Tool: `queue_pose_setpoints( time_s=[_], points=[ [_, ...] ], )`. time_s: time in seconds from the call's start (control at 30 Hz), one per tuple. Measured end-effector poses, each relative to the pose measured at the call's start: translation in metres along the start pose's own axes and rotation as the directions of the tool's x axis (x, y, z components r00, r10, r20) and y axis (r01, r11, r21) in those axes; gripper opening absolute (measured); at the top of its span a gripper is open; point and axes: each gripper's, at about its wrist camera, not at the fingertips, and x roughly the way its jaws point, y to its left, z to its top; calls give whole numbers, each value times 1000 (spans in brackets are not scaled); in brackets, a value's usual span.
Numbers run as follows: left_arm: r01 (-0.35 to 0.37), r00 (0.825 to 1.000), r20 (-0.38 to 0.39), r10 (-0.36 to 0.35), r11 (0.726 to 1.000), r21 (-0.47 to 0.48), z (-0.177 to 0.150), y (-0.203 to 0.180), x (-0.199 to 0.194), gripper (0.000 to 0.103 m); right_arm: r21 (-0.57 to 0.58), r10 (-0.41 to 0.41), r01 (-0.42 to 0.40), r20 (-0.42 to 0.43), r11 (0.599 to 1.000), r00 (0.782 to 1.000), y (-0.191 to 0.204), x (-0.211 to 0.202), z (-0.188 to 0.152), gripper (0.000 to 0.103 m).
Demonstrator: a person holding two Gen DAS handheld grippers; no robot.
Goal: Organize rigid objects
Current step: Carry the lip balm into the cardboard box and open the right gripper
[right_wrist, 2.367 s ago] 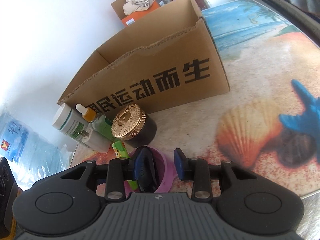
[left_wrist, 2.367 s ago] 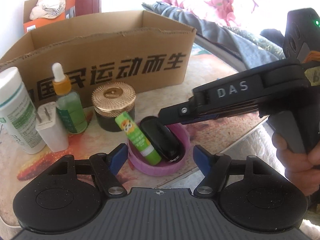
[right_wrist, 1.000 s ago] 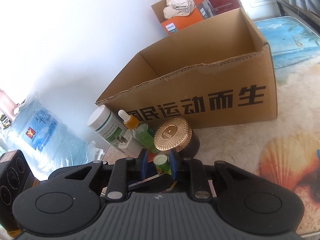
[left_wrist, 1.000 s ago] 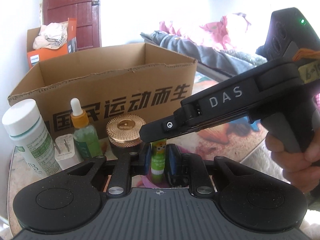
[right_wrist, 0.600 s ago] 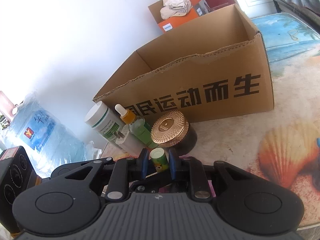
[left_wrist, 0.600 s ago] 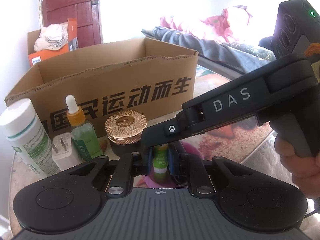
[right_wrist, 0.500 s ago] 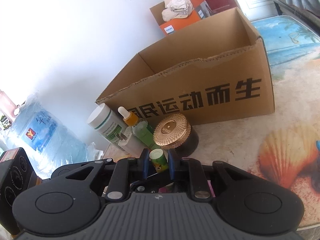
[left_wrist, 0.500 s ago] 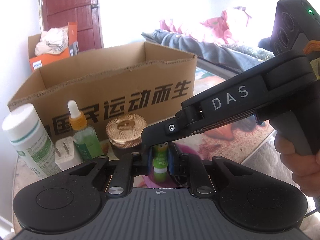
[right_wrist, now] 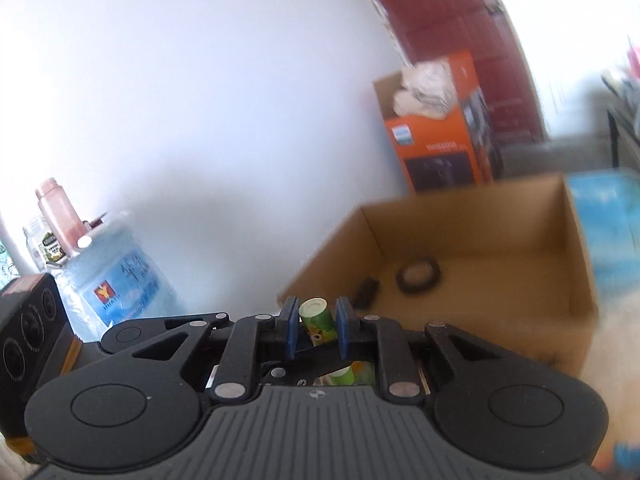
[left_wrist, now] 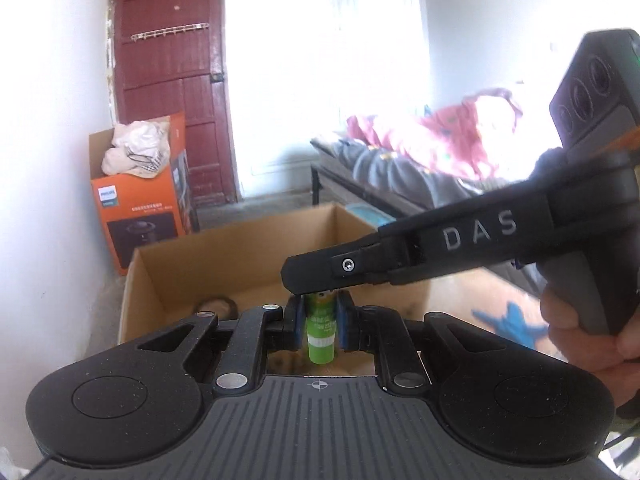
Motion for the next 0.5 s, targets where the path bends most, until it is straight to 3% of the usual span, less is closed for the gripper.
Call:
queue_pose_setpoints(
  time_s=[0.13, 0.27, 0.37, 0.5],
  points=[
    [-9, 999, -39, 7, 998, -60, 31, 33, 21, 15, 3, 46, -46, -35, 999, 998, -6, 38, 41, 21],
    [-40, 988, -151, 23, 993, -114, 36, 61, 63, 15, 145, 88, -64, -167, 987, 982, -40, 99, 63, 21],
    [-87, 966, -252, 56, 990, -112, 28, 75, 97, 15, 259, 114, -41, -270, 965, 956, -69, 142, 63, 21],
    [-125, 921, -382, 75, 986, -108, 13, 85, 130, 15, 357, 145, 8, -400, 934, 905, -100, 191, 53, 21]
  ],
)
